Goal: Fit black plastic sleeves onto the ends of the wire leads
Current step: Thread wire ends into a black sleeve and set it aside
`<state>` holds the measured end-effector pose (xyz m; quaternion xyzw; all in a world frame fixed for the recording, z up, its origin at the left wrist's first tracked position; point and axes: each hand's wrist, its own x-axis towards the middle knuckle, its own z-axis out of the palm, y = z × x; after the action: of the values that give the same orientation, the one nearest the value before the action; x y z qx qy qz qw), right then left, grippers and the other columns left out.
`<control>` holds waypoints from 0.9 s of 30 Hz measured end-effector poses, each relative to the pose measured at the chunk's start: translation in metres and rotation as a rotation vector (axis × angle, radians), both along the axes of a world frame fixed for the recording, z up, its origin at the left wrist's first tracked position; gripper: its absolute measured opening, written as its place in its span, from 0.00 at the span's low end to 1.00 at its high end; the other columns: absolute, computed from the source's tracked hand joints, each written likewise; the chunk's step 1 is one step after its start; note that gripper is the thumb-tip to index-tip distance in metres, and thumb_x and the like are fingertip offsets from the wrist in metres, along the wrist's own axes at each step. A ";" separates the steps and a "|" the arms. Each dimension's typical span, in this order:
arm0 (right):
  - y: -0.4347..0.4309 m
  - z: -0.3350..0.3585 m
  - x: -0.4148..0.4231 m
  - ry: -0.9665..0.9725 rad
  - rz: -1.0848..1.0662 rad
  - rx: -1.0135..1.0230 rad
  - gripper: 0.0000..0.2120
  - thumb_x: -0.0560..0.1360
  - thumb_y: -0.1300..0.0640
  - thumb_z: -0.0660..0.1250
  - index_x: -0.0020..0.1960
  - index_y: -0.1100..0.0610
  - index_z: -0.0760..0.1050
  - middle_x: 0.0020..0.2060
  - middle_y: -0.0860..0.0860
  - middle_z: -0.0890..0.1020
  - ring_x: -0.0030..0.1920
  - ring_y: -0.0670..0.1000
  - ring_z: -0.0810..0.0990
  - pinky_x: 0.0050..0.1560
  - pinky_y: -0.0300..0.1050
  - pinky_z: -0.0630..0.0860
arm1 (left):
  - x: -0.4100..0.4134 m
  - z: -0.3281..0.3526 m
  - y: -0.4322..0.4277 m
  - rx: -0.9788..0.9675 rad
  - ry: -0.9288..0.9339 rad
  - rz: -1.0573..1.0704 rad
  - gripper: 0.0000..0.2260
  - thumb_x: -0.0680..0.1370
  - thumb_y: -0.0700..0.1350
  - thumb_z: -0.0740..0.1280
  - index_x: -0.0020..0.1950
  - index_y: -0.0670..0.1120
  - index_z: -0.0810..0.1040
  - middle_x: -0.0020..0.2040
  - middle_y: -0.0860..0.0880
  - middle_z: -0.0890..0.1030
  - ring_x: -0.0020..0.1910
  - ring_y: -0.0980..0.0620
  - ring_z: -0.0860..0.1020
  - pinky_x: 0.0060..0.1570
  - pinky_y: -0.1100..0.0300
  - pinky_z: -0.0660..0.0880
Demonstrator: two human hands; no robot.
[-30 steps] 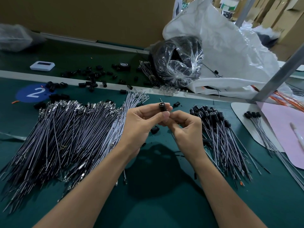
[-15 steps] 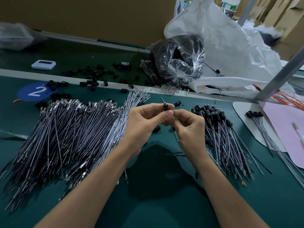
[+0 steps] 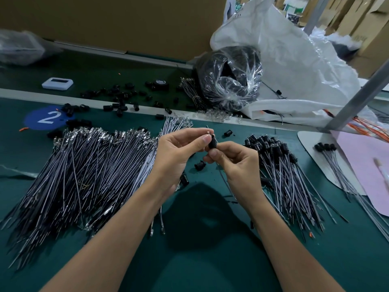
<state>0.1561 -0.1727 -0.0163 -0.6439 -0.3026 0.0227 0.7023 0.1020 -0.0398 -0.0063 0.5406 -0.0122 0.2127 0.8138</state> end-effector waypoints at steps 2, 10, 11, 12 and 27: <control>-0.001 0.000 0.000 0.005 0.014 -0.002 0.04 0.69 0.59 0.71 0.44 0.58 0.81 0.34 0.49 0.86 0.36 0.47 0.85 0.42 0.36 0.79 | -0.001 0.000 0.000 -0.001 0.009 0.000 0.08 0.65 0.47 0.77 0.43 0.50 0.87 0.43 0.49 0.86 0.42 0.54 0.83 0.47 0.64 0.78; -0.002 0.001 0.001 0.118 0.123 0.008 0.06 0.69 0.60 0.71 0.45 0.61 0.82 0.35 0.52 0.86 0.37 0.47 0.85 0.44 0.35 0.78 | -0.003 0.003 0.002 -0.092 0.001 -0.082 0.05 0.64 0.42 0.74 0.39 0.46 0.87 0.39 0.48 0.86 0.37 0.54 0.83 0.38 0.64 0.79; -0.002 0.001 0.001 0.120 0.124 0.007 0.06 0.69 0.60 0.71 0.45 0.61 0.82 0.35 0.52 0.86 0.37 0.48 0.85 0.44 0.35 0.78 | -0.002 0.003 0.002 -0.091 -0.002 -0.077 0.05 0.65 0.42 0.74 0.39 0.47 0.87 0.39 0.48 0.86 0.38 0.54 0.82 0.38 0.64 0.79; -0.002 0.001 0.001 0.116 0.119 0.005 0.06 0.69 0.60 0.71 0.45 0.61 0.82 0.35 0.52 0.86 0.38 0.48 0.85 0.44 0.35 0.78 | -0.002 0.003 0.001 -0.085 -0.004 -0.066 0.05 0.66 0.42 0.73 0.39 0.47 0.87 0.39 0.48 0.86 0.38 0.54 0.82 0.38 0.64 0.79; 0.000 -0.002 -0.002 -0.133 -0.155 -0.116 0.03 0.72 0.65 0.73 0.44 0.59 0.83 0.36 0.51 0.86 0.38 0.50 0.86 0.43 0.40 0.80 | 0.001 -0.004 -0.007 -0.088 0.037 0.073 0.03 0.72 0.39 0.71 0.42 0.46 0.84 0.45 0.40 0.85 0.44 0.48 0.84 0.45 0.59 0.79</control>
<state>0.1544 -0.1725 -0.0179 -0.7052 -0.2961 -0.0569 0.6418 0.1029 -0.0468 -0.0099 0.5082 0.0320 0.2326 0.8286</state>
